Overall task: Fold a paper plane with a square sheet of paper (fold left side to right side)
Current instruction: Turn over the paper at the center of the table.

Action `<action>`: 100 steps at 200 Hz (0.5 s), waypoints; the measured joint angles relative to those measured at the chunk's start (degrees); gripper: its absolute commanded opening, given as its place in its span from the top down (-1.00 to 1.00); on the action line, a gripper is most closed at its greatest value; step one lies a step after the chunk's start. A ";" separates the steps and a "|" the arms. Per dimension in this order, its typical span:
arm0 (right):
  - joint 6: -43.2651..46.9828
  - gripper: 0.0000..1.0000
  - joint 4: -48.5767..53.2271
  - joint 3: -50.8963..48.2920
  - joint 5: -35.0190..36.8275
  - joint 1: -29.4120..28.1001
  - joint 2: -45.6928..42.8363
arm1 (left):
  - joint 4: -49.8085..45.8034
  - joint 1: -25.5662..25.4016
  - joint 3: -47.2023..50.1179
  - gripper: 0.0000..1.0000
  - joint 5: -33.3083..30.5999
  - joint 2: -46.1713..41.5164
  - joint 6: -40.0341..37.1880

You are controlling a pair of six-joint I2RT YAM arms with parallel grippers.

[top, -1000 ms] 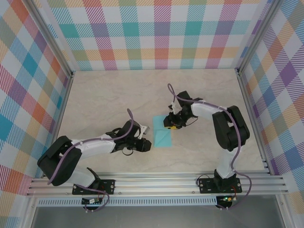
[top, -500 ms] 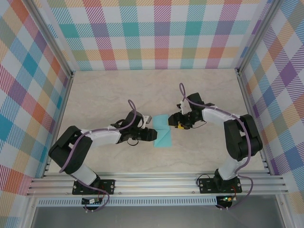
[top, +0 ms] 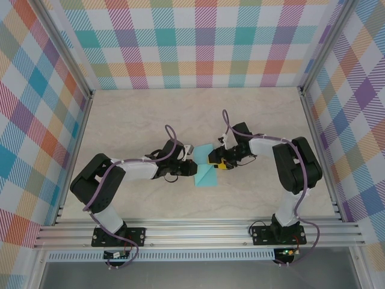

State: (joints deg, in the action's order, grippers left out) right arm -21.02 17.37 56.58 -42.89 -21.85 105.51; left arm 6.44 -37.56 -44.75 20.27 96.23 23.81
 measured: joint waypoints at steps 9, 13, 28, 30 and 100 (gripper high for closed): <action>-0.17 0.05 -0.55 0.09 -0.79 -0.31 0.72 | 0.00 0.00 0.00 0.66 -0.04 0.00 0.00; -0.59 0.09 -0.72 0.13 -1.07 -0.42 1.03 | 0.00 0.00 0.00 0.63 -0.07 0.00 0.00; -0.92 0.35 -1.11 0.50 -2.23 -0.83 2.10 | -0.02 0.00 0.00 0.54 -0.44 0.00 0.17; -0.92 0.38 -1.11 0.59 -2.43 -0.90 2.25 | -0.02 0.00 0.00 0.52 -0.50 0.00 0.26; -0.90 1.00 -0.68 2.38 -2.97 1.07 -3.76 | 1.22 5.25 2.67 -0.56 -1.14 -12.50 6.25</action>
State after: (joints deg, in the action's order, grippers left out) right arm -21.91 16.69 58.96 -45.87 -20.78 101.75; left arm 7.66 -32.32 -42.09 19.14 83.72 30.06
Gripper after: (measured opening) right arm 0.026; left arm 0.708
